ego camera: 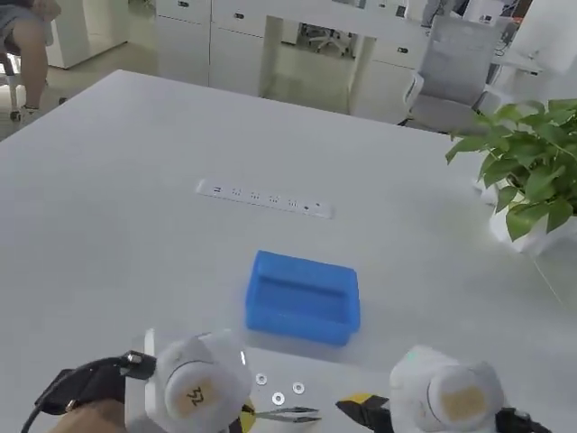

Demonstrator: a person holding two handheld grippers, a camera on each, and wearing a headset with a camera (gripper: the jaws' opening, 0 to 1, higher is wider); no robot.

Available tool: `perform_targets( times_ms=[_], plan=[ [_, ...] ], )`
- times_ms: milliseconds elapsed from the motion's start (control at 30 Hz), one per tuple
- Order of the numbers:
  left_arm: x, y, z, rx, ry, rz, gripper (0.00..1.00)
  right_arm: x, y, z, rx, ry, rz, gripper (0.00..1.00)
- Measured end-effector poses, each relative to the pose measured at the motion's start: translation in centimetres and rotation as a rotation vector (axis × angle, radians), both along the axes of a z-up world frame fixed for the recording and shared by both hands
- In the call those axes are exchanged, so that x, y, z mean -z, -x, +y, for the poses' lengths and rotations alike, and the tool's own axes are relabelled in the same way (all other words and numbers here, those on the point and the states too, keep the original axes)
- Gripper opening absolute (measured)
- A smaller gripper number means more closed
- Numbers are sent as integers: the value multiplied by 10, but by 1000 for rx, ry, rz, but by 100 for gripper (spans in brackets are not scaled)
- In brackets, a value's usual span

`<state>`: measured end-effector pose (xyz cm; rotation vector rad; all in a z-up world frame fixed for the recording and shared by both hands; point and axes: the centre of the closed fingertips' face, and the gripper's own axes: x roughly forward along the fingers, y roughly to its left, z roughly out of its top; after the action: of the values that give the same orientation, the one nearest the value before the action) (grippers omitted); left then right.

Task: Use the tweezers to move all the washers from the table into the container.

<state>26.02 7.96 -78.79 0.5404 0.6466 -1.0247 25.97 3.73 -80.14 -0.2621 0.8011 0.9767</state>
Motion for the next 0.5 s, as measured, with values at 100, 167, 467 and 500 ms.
perform_targets(
  times_ms=[100,167,467,500],
  plan=[
    [-16,-1,-1,-5,15,-29,0,0,-6,11,-46,10,-23,29],
    [-21,-1,-2,-3,25,-38,0,0,-10,19,-76,9,-23,27],
    [-36,-1,-5,-2,50,-58,0,9,-10,47,-249,33,-20,15],
    [-37,-1,-4,-1,48,-58,0,10,-10,49,-253,34,-25,15]
  ],
)
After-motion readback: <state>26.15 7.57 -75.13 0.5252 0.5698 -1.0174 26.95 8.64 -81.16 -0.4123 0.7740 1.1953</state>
